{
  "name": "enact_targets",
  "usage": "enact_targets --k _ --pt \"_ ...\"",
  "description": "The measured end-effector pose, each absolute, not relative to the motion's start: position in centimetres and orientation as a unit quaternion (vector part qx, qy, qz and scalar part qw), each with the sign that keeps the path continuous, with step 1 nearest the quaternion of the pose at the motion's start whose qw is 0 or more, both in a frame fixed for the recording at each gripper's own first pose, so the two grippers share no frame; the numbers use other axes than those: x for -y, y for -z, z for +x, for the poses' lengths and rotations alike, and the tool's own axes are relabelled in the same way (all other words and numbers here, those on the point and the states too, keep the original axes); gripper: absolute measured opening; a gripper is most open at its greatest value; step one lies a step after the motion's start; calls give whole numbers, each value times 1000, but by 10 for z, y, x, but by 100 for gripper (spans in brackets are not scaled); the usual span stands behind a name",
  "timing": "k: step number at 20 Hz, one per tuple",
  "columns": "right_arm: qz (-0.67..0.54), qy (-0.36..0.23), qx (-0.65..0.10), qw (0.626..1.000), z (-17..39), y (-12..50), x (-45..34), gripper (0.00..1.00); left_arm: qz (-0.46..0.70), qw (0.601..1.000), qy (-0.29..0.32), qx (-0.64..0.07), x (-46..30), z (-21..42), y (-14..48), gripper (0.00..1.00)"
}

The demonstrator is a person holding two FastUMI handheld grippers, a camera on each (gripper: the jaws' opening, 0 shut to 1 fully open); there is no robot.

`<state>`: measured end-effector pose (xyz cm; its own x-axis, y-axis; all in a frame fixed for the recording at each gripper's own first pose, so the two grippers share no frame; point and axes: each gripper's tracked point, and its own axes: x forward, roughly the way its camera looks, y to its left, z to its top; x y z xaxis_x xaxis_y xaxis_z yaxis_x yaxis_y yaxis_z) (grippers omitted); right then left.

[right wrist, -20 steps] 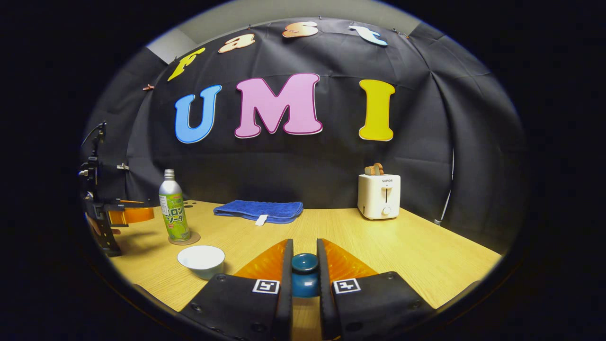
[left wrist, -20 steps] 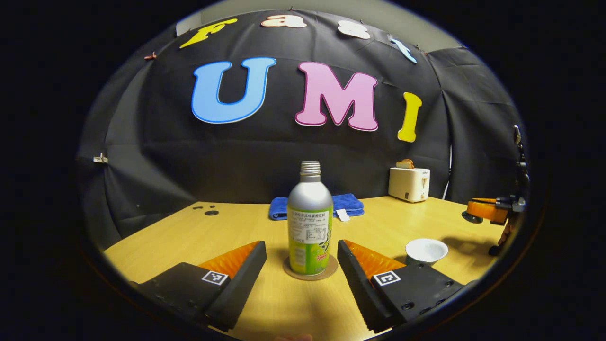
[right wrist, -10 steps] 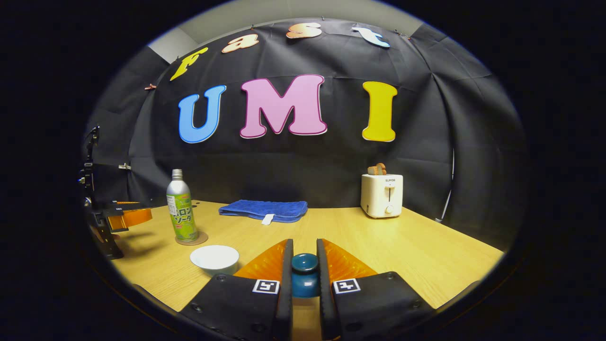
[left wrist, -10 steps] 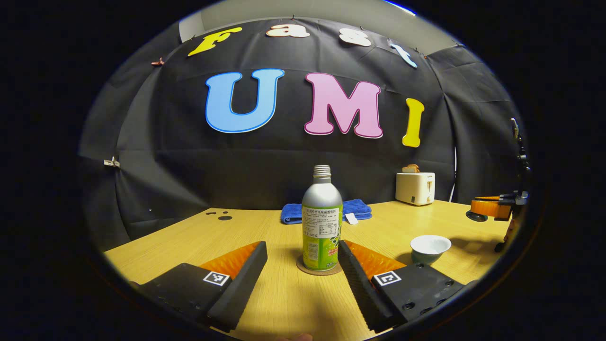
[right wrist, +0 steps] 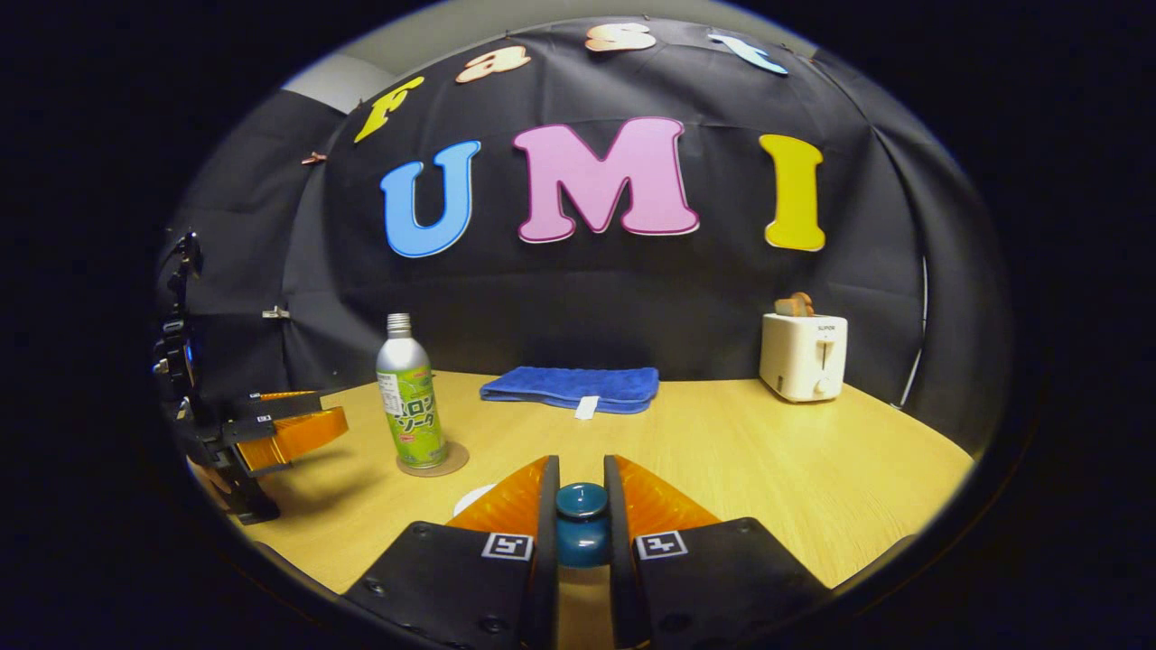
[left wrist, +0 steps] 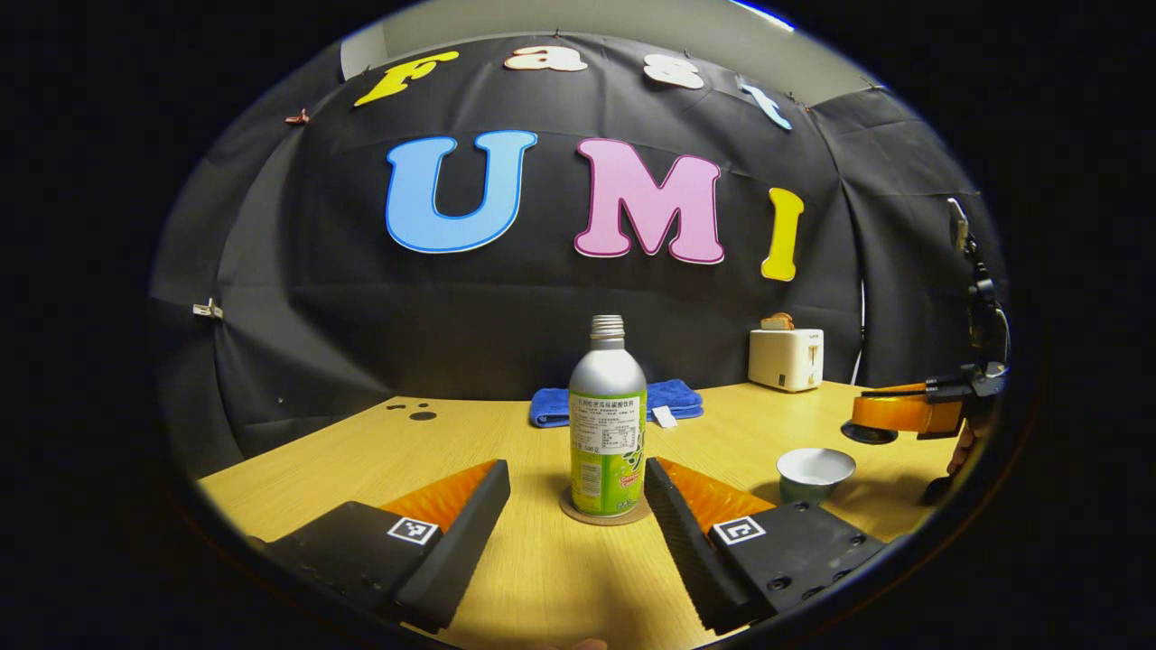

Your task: Open the teacup lid with one hand, grasp the water bottle and pour water into the teacup with the other hand; after pouring, place the water bottle on the coaster and then close the teacup lid.

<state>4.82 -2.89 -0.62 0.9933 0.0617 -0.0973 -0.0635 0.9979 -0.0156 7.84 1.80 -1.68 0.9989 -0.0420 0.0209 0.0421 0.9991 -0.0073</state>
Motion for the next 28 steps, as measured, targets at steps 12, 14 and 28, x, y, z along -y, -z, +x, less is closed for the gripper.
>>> enact_targets --k 12,14,28 --pt "-17 -75 -111 991 76 38 -14 28 -5 1000 17 10 -21 79 17 95" --pt "-13 -75 -110 991 75 37 -13 29 -5 1000 17 10 -21 79 17 95" --pt "-1 -20 1 1000 41 4 10 71 -6 1000 -12 8 -19 63 17 95"
